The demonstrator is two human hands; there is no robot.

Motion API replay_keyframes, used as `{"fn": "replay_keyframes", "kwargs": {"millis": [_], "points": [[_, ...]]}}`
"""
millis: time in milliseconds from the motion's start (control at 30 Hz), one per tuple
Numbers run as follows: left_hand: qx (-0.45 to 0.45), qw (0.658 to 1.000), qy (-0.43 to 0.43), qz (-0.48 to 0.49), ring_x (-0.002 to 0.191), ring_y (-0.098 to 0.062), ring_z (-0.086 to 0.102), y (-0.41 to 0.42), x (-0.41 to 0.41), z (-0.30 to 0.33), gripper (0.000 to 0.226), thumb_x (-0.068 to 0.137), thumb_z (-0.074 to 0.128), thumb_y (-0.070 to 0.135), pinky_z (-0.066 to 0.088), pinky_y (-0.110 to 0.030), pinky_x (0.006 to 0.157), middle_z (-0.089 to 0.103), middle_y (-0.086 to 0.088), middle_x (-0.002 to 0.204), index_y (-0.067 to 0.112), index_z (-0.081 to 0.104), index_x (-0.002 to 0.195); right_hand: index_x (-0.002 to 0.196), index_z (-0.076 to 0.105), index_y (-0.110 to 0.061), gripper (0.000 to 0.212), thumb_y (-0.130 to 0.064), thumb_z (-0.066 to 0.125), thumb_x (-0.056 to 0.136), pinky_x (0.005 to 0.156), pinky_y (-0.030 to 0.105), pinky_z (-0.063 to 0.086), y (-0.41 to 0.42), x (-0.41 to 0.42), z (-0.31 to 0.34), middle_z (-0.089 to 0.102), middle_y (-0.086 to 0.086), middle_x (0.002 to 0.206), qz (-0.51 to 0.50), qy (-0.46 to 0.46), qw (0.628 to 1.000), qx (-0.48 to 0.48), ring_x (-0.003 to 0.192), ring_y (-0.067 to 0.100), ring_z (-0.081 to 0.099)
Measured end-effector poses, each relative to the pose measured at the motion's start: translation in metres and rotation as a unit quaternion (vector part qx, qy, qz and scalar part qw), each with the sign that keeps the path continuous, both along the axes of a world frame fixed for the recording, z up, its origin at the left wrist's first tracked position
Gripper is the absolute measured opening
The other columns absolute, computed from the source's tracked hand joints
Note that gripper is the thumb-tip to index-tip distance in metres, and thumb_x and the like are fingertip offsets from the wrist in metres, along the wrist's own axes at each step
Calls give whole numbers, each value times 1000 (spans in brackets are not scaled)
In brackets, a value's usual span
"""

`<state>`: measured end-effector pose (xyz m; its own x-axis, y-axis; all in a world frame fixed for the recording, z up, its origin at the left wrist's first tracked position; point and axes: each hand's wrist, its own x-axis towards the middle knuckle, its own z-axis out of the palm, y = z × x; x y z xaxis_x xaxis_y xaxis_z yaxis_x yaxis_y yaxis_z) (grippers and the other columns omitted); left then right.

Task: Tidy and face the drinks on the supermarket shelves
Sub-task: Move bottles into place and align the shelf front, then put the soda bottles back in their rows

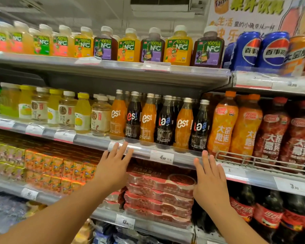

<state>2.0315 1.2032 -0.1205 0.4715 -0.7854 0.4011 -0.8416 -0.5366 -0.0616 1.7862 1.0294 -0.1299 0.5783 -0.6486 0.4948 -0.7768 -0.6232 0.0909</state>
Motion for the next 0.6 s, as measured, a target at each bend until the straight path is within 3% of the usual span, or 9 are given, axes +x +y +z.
{"fn": "replay_keyframes", "kwargs": {"millis": [100, 233, 400, 500, 600], "points": [[6, 999, -26, -31, 147, -26, -14, 0, 20, -13, 93, 86, 56, 33, -2, -48, 118, -12, -4, 161, 32, -11, 151, 155, -4, -21, 82, -24, 45, 90, 118, 46, -10, 8, 7, 0, -42, 7, 150, -34, 7, 999, 6, 142, 27, -32], [-29, 991, -80, -102, 146, -31, -13, -1, 44, -24, 90, 86, 54, 39, -14, -51, 113, -3, -5, 161, 29, -7, 151, 154, 8, -15, 79, -34, 51, 91, 120, 46, -6, 28, 21, -4, -15, 10, 162, -73, 15, 997, -8, 148, 27, -18], [-20, 985, -72, -158, 146, -33, -11, 1, 57, -22, 84, 88, 49, 33, -4, -50, 118, -2, -6, 161, 28, -6, 152, 156, 6, -19, 79, -21, 51, 91, 120, 35, 18, 54, 61, 0, -12, 7, 162, -21, -13, 1000, 3, 150, 24, -8], [-70, 976, -62, -194, 140, -29, 18, 5, 55, -1, 72, 85, 50, 29, 13, -45, 116, 28, -5, 151, 25, 19, 150, 156, 3, -25, 76, -21, 48, 95, 96, 21, 45, 63, 77, -1, -18, -1, 162, -29, -18, 999, 32, 149, 19, -12], [-188, 950, -71, -240, 129, -24, 37, -1, 61, 48, 65, 83, 56, 23, 31, -40, 107, 45, -4, 137, 16, 38, 144, 156, 0, -26, 77, -21, 47, 95, 78, 15, 48, 66, 82, -3, -21, -3, 161, -48, 0, 998, 31, 148, 18, -18]]}}
